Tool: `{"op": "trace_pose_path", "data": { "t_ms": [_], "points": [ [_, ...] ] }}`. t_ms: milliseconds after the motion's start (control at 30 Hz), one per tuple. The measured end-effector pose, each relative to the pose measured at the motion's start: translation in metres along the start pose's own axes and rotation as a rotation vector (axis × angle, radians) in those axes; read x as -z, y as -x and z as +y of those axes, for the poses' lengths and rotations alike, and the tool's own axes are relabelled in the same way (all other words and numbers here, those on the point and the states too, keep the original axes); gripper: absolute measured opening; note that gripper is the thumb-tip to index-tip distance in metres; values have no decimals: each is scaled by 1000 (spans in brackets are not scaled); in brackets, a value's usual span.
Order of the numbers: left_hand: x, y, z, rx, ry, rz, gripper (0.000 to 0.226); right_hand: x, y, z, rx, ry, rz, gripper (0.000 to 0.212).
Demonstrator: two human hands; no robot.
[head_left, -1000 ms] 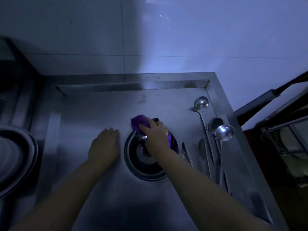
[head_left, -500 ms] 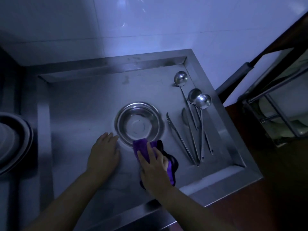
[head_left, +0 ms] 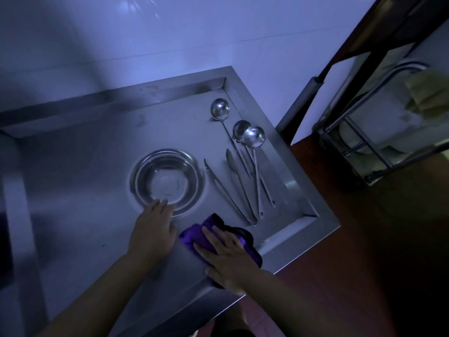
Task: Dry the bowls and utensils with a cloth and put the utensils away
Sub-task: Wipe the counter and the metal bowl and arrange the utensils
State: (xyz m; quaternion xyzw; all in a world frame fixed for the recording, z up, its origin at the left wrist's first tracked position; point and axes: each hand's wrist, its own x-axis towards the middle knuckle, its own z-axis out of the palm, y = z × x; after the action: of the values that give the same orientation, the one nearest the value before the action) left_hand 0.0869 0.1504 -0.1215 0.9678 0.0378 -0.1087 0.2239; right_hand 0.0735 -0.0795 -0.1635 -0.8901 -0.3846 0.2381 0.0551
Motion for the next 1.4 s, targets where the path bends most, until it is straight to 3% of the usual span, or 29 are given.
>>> {"op": "trace_pose_path", "data": {
  "t_ms": [200,300,433,533,667,867,933,1067,1200,1300,1400],
  "points": [
    [-3,-17,33,-87,-29,60,44,17,13,49,-84,0,-36,64],
    [-9,-32,50,-75,-66,-2,46,32,15,54,-34,-45,25,57],
    [-23,-52,79,-79,-90,20,29,58,13,80,48,-125,558,22],
    [-36,-67,105,-41,-116,39,11,81,0,119,-203,-154,742,10],
    [-52,-94,136,188,-92,1,30,107,-23,166,-508,-213,551,13],
    [-65,-125,148,423,-40,53,47,111,-59,189,-531,-199,268,47],
    [-63,-135,148,472,-52,58,48,114,-64,191,-512,-205,268,45],
    [-57,-153,145,545,-64,89,50,126,-72,196,-544,-442,326,31],
    [-51,-165,141,587,-60,90,49,142,-81,204,-604,-534,377,32],
    [-47,-171,140,615,-34,105,48,151,-95,207,-541,-607,494,32],
    [-45,-175,138,612,-6,102,49,156,-110,205,-505,-588,492,26]
  ]
}}
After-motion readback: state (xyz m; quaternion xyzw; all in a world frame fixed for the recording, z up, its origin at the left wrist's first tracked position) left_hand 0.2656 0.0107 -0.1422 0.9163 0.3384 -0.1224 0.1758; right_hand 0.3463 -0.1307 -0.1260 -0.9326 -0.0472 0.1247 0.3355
